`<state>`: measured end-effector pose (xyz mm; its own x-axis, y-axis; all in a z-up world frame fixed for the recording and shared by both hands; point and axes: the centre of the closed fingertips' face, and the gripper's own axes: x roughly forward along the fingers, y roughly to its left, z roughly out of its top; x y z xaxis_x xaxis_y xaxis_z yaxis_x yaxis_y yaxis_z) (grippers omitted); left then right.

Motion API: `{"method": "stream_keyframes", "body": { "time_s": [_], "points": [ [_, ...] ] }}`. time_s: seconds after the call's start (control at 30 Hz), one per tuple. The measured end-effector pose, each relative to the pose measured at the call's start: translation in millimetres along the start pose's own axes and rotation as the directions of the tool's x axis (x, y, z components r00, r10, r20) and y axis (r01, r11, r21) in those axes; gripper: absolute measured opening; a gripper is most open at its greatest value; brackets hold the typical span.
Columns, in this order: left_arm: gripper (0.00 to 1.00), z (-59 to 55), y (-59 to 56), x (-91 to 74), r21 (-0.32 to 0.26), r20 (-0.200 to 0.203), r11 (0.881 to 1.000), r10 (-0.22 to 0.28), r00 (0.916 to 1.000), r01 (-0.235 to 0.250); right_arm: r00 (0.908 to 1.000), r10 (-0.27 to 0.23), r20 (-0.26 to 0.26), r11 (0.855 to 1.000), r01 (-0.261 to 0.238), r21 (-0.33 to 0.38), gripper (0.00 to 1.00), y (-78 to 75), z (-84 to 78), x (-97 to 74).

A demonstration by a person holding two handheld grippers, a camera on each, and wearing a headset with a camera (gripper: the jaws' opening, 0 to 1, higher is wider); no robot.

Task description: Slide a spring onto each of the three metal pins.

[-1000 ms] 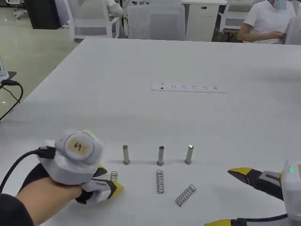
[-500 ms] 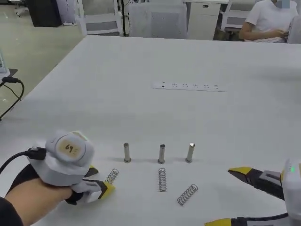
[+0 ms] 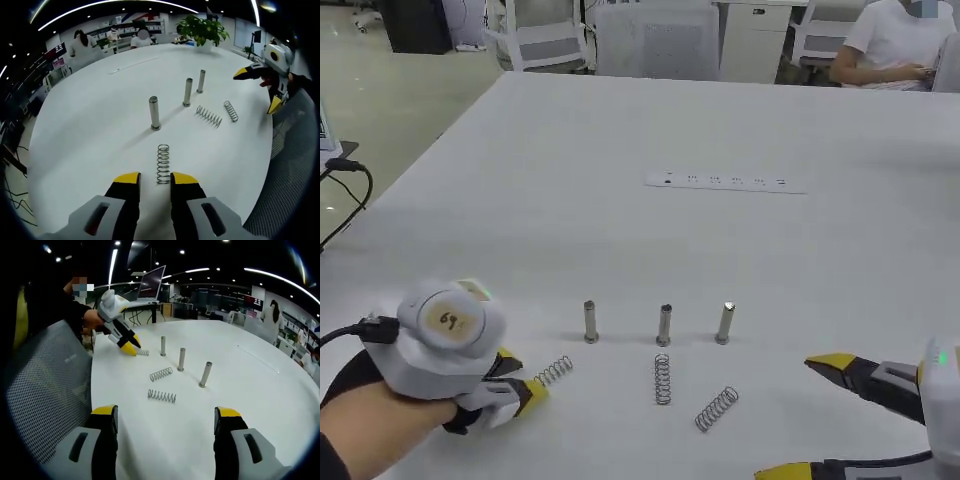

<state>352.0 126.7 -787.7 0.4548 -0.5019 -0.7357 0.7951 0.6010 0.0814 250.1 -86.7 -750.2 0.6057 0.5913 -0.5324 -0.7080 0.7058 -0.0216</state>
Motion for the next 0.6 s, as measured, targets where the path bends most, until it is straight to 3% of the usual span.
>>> {"method": "stream_keyframes", "body": {
  "time_s": [0.4,0.6],
  "points": [
    [0.04,-2.1,-8.4,1.4,0.008,0.004,0.999,-0.038,0.9993,0.038,1.0,-0.002,-0.001,1.0,0.002,0.0,0.78,0.4,0.4,0.0],
    [0.03,-1.9,-8.3,1.5,0.003,0.01,0.999,-0.04,0.9992,0.04,1.0,-0.002,0.0,1.0,0.002,-0.001,0.78,0.3,0.5,-0.2]
  ]
}}
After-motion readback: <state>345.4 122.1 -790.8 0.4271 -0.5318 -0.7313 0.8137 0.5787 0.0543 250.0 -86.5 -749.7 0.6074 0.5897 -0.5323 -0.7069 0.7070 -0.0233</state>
